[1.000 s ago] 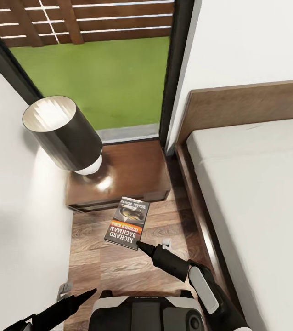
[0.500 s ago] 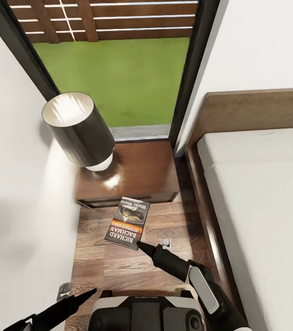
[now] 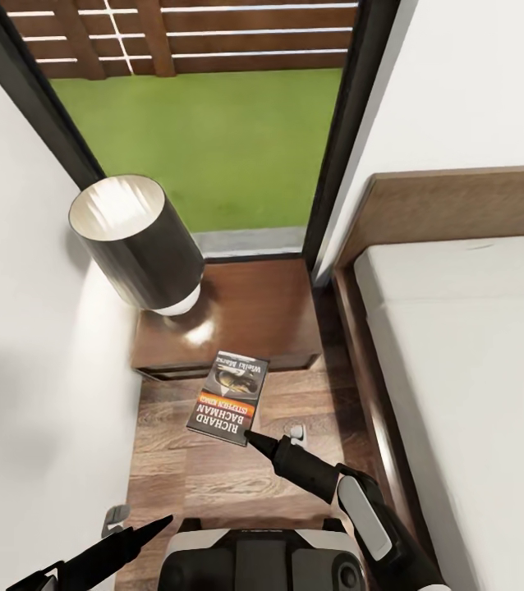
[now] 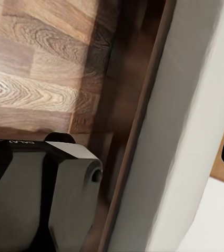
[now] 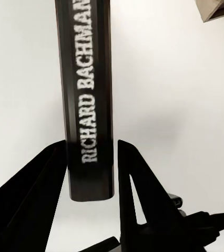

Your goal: In the bedroom, move the book from the bed onto either nightstand, and place the two sandals side by side next to the bed.

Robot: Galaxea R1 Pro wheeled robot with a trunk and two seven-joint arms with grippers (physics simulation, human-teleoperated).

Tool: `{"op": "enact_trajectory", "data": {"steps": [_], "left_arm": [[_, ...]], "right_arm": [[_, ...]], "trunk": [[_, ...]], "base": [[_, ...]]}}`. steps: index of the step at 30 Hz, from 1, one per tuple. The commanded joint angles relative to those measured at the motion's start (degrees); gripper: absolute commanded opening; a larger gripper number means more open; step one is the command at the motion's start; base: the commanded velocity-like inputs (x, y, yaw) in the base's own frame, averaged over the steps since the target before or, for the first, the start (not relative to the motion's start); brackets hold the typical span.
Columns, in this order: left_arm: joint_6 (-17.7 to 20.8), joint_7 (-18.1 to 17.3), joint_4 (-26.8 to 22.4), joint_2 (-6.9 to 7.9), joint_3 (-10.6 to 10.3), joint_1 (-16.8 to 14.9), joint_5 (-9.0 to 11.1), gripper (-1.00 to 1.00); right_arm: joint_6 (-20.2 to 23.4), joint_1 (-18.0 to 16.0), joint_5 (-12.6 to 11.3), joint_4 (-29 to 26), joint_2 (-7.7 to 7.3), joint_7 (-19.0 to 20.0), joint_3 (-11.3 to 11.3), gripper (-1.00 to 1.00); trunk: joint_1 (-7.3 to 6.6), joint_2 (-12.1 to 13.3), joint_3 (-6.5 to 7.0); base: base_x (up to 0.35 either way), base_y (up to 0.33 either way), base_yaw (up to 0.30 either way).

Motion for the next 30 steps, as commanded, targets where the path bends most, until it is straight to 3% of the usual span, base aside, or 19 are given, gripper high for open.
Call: {"op": "enact_trajectory", "data": {"steps": [1,11,19,30], "left_arm": [[0.60,-0.18,0.02,0.03,-0.18,-0.01,0.45,1.00],[0.60,-0.18,0.10,0.03,-0.17,-0.01,0.45,1.00],[0.65,-0.33,0.09,0.03,-0.18,-0.01,0.45,1.00],[0.66,-0.44,0.02,0.03,-0.21,-0.01,0.45,1.00]], "right_arm": [[0.35,-0.02,-0.31,-0.07,0.00,-0.04,-0.01,-1.00],[0.16,-0.02,-0.33,-0.79,-0.28,0.07,-0.87,-1.00],[-6.01,-0.03,-0.31,-0.61,-0.30,-0.07,-1.07,-1.00],[-6.78,-0.03,-0.37,-1.47,-0.42,-0.30,-1.60,-1.00]], "trunk": [[0.03,-0.06,-0.04],[0.03,-0.06,-0.04],[0.03,-0.06,-0.04],[0.03,-0.06,-0.04]], "base": [[0.063,0.000,0.000],[0.012,0.000,0.000],[0.000,0.000,0.000],[0.000,0.000,0.000]]}}
